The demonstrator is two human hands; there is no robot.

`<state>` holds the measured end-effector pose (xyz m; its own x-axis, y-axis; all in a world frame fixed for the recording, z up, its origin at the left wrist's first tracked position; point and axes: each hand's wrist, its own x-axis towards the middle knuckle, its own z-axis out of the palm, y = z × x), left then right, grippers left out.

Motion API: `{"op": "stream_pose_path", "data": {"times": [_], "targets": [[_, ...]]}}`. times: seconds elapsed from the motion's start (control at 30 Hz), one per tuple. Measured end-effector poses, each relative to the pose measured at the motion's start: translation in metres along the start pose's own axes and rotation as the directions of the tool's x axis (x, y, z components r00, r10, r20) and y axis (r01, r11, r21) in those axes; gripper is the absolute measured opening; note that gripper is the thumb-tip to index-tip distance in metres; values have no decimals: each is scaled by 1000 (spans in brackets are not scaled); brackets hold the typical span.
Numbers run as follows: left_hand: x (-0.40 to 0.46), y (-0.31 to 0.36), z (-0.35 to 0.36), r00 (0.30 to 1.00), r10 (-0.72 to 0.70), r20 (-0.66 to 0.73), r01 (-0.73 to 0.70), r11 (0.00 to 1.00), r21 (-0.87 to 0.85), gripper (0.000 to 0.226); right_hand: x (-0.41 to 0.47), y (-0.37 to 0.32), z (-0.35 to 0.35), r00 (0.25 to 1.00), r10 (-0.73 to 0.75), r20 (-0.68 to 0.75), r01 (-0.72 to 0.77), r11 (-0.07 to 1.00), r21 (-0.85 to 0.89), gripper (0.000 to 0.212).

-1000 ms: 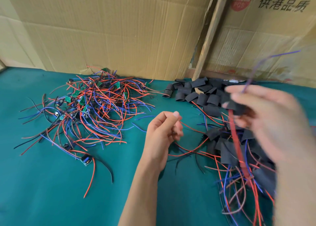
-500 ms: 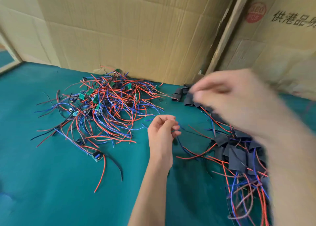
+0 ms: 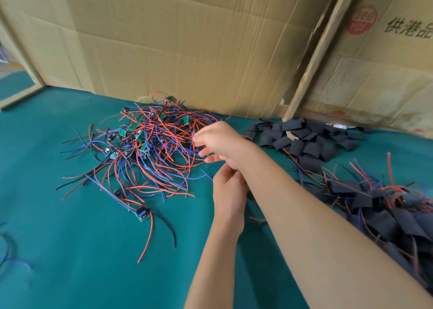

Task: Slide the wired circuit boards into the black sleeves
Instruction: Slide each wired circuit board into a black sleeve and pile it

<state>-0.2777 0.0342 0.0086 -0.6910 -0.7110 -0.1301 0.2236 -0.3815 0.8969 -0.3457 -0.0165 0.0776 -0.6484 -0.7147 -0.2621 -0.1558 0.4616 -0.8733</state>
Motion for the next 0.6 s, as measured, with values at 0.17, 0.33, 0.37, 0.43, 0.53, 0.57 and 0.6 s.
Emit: {"op": "stream_pose_path", "data": {"times": [0.17, 0.33, 0.37, 0.43, 0.53, 0.57, 0.6], "targets": [[1, 1, 2, 1000, -2, 3, 2, 998, -58, 23, -13, 0, -18, 990, -50, -130, 90, 941, 327, 12], [7, 2, 2, 994, -92, -54, 70, 945, -319, 18, -58, 13, -53, 939, -89, -332, 251, 839, 484, 10], [8, 2, 1, 992, -109, -58, 80, 925, -371, 22, -72, 21, -57, 934, -119, -336, 272, 847, 456, 10], [9, 2, 0, 991, -127, -42, 98, 900, -425, 35, -98, 39, -59, 932, -194, -305, 303, 880, 366, 18], [8, 5, 0, 987, -156, -24, 131, 892, -433, 38, -131, 65, -51, 939, -254, -230, 303, 930, 210, 22], [8, 6, 0, 984, -175, -22, 148, 886, -439, 36, -140, 72, -47, 948, -248, -199, 281, 946, 164, 22], [8, 7, 1, 982, -189, -22, 159, 877, -454, 33, -147, 78, -45, 957, -234, -169, 256, 960, 118, 22]]}}
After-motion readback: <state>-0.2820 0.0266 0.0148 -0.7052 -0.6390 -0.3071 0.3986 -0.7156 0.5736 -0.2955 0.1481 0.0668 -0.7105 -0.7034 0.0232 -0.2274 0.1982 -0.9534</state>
